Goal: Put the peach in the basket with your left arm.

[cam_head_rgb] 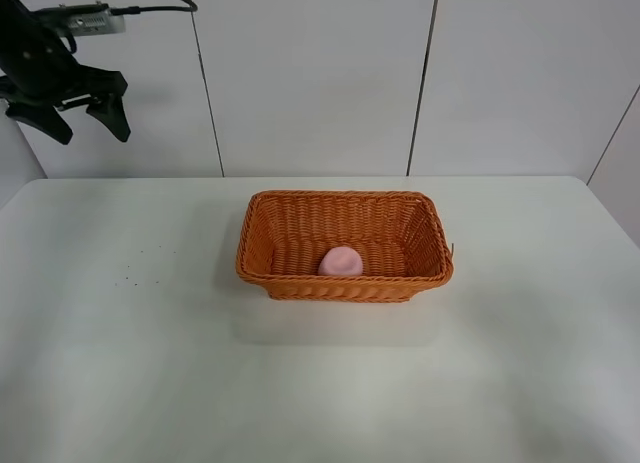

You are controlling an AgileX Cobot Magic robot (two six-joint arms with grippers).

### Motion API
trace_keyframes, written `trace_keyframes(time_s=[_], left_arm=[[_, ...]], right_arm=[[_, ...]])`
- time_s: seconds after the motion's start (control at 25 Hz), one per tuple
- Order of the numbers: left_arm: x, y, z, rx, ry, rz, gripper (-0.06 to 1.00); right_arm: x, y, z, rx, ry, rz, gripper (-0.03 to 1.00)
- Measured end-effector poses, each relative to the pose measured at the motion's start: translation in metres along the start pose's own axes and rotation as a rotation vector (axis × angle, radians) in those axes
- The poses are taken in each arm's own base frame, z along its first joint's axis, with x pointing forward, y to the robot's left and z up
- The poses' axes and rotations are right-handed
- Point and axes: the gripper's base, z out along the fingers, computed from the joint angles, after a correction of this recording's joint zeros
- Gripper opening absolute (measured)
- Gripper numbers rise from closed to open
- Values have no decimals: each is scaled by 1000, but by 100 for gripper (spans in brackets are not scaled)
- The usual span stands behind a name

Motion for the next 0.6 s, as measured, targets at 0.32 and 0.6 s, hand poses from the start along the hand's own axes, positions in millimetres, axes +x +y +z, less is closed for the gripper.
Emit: trace_keyframes(time_s=[0.32, 0.6], left_arm=[[110, -9, -43, -2, 63, -10, 88], [232, -5, -32, -69, 172, 2, 88]], right_arm=[[0, 0, 0, 0, 0, 0, 69], [0, 0, 0, 0, 0, 0, 69]])
